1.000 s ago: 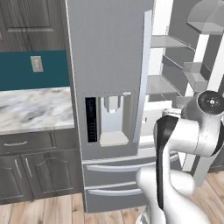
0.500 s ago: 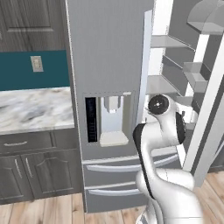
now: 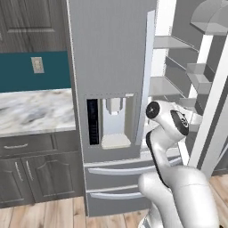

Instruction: Take the cupcake and cake from the fridge and place them on the empty tray on the dining counter.

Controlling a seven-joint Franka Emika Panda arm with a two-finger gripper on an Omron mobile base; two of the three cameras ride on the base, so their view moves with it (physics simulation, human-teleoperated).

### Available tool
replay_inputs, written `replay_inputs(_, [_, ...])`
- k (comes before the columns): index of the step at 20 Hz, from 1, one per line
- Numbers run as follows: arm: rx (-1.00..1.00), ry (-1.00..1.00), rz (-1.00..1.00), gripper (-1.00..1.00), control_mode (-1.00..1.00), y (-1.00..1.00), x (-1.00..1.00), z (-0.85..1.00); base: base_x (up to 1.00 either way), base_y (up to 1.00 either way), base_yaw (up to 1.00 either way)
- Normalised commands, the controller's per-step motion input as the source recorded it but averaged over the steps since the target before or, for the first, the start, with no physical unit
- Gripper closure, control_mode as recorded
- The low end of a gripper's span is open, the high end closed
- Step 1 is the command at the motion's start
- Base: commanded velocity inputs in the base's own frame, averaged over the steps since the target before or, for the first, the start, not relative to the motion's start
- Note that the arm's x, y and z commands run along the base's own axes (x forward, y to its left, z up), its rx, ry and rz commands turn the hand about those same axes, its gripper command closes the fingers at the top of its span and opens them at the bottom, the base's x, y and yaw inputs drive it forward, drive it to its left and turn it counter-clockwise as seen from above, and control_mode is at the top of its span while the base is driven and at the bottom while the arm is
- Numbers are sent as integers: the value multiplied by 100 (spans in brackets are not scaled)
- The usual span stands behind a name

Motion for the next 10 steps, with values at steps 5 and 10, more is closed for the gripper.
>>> replay_inputs(5, [-5, -5, -25, -100, -100, -78, 0, 0, 0, 0, 0])
replay_inputs(10, [-5, -5, -25, -100, -100, -70, 5, 0, 0, 0, 0])
